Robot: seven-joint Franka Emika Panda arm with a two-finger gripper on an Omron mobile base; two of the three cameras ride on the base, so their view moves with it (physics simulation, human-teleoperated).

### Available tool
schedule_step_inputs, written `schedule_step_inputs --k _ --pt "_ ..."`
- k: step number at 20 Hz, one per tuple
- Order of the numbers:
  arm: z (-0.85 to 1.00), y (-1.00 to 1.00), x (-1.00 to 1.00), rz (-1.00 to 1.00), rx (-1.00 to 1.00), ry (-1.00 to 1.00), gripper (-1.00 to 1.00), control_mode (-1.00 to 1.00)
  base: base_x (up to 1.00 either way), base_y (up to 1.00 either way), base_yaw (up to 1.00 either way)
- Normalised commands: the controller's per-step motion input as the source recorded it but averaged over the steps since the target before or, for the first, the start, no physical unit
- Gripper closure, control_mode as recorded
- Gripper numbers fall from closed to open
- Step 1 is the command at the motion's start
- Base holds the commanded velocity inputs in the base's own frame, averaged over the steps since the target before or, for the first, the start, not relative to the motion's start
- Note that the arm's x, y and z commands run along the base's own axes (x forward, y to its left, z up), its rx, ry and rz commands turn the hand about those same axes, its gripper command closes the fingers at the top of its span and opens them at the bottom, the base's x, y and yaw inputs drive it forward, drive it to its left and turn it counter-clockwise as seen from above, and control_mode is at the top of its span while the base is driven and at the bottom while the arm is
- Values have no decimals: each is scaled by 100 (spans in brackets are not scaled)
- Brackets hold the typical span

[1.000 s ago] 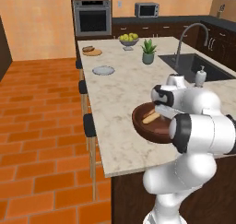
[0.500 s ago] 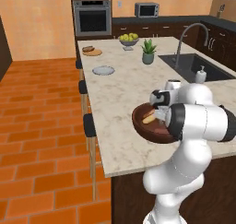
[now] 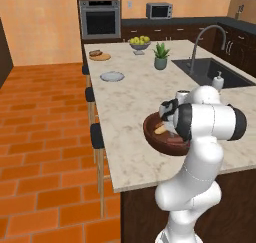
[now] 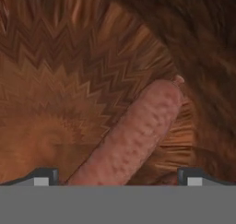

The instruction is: Place one bun and one sausage from the bowl on each plate.

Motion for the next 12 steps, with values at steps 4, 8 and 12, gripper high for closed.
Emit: schedule_step_inputs --k 4,8,12 --pt "-24 0 28 0 0 11 -100 -100 0 0 0" --pt "-73 0 1 0 -7 12 -100 -100 0 0 0" --pt "-58 0 -32 0 -2 2 -100 -100 0 0 0"
